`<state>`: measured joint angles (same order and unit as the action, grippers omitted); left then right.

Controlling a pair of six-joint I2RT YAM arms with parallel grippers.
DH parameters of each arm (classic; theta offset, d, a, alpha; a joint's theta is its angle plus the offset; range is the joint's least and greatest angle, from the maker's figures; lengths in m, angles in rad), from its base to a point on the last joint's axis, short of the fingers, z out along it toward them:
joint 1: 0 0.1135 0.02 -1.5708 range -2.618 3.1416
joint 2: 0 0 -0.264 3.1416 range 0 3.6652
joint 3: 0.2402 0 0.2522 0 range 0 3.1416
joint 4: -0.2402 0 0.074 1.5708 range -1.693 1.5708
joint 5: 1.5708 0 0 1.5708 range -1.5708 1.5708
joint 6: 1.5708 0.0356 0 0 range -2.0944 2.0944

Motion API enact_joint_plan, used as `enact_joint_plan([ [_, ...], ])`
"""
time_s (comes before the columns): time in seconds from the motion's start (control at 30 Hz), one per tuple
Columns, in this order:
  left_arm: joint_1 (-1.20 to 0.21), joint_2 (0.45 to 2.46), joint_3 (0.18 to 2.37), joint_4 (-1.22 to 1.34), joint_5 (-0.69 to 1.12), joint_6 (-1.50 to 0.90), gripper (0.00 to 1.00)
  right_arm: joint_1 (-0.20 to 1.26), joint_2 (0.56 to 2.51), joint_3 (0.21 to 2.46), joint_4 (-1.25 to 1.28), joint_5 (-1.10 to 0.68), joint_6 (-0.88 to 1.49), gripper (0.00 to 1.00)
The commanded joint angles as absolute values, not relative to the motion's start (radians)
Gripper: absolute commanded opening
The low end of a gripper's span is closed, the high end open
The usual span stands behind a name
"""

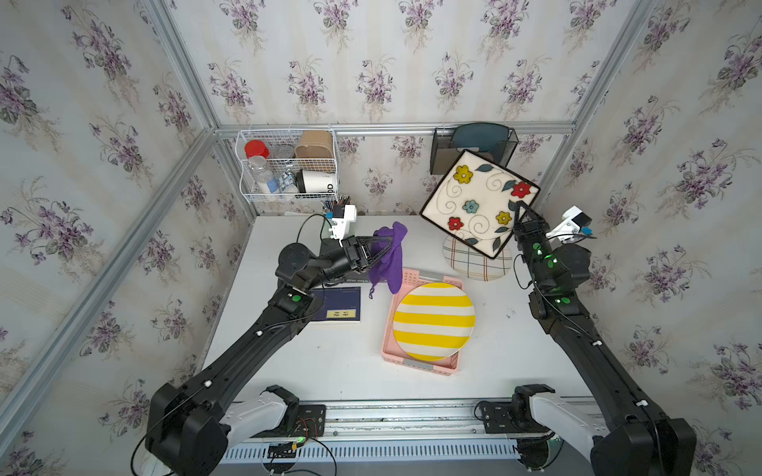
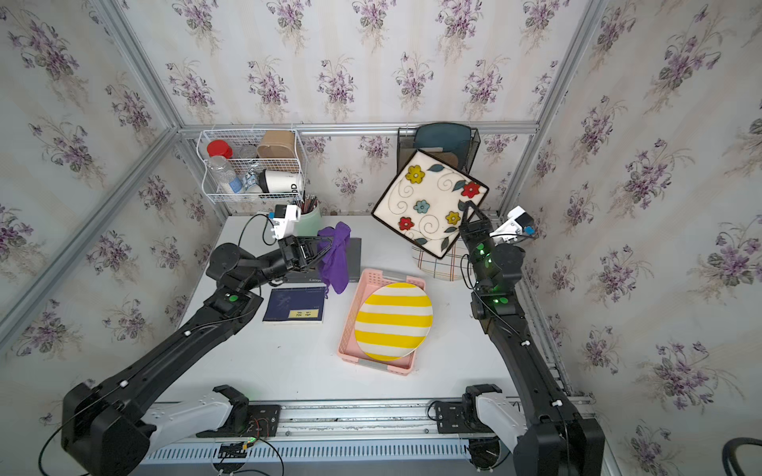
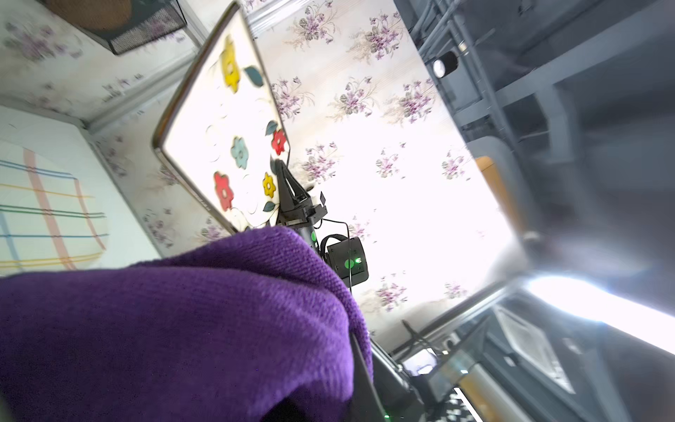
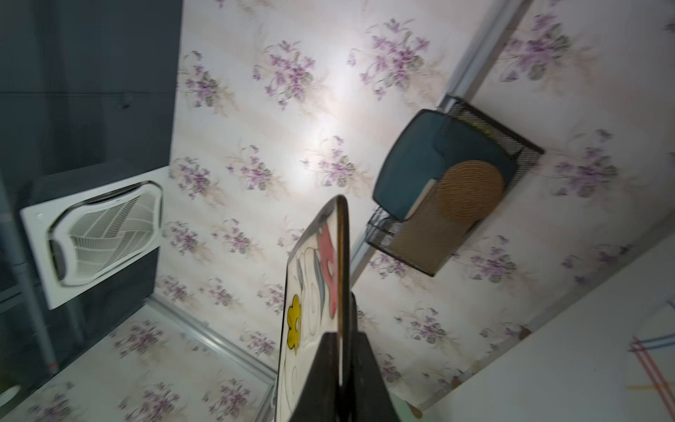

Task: Wipe the wet plate dry
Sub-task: Place the plate on the plate.

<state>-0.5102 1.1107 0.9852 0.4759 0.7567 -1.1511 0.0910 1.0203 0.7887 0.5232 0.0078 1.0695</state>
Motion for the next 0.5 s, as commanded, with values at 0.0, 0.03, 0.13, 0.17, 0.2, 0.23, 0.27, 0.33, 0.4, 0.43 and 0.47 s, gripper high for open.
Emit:
enact_joint_plan([
  [0.0, -0.514, 1.058, 1.076, -0.128, 0.597, -0.641, 0.0, 0.065, 1.009, 0.741, 0.537, 0.158, 1.091, 0.0],
  [0.03, -0.514, 1.041, 1.099, -0.205, 0.55, -0.575, 0.0, 0.046, 1.018, 0.712, 0.543, 0.166, 1.1, 0.0],
  [0.13, -0.513, 1.018, 1.111, -0.273, 0.501, -0.503, 0.0, -0.013, 1.063, 0.677, 0.547, 0.159, 1.117, 0.0],
  [0.17, -0.513, 1.015, 1.108, -0.28, 0.495, -0.494, 0.0, -0.029, 1.085, 0.669, 0.549, 0.155, 1.129, 0.0],
  [0.2, -0.513, 1.013, 1.102, -0.279, 0.493, -0.491, 0.0, -0.051, 1.108, 0.658, 0.55, 0.154, 1.142, 0.0],
  [0.23, -0.514, 1.012, 1.095, -0.275, 0.492, -0.493, 0.0, -0.063, 1.131, 0.646, 0.56, 0.156, 1.156, 0.0],
  [0.27, -0.515, 1.014, 1.086, -0.266, 0.492, -0.497, 0.0, -0.077, 1.156, 0.633, 0.584, 0.162, 1.17, 0.0],
  [0.33, -0.514, 1.014, 1.066, -0.245, 0.492, -0.51, 0.0, -0.094, 1.218, 0.613, 0.64, 0.173, 1.175, 0.0],
  [0.4, -0.514, 1.017, 1.051, -0.226, 0.492, -0.519, 0.0, -0.107, 1.298, 0.619, 0.682, 0.161, 1.173, 0.0],
  [0.43, -0.513, 1.02, 1.048, -0.221, 0.492, -0.52, 0.0, -0.113, 1.342, 0.624, 0.721, 0.144, 1.171, 0.0],
  [0.47, -0.514, 1.025, 1.048, -0.22, 0.493, -0.517, 0.0, -0.116, 1.384, 0.632, 0.752, 0.132, 1.168, 0.0],
])
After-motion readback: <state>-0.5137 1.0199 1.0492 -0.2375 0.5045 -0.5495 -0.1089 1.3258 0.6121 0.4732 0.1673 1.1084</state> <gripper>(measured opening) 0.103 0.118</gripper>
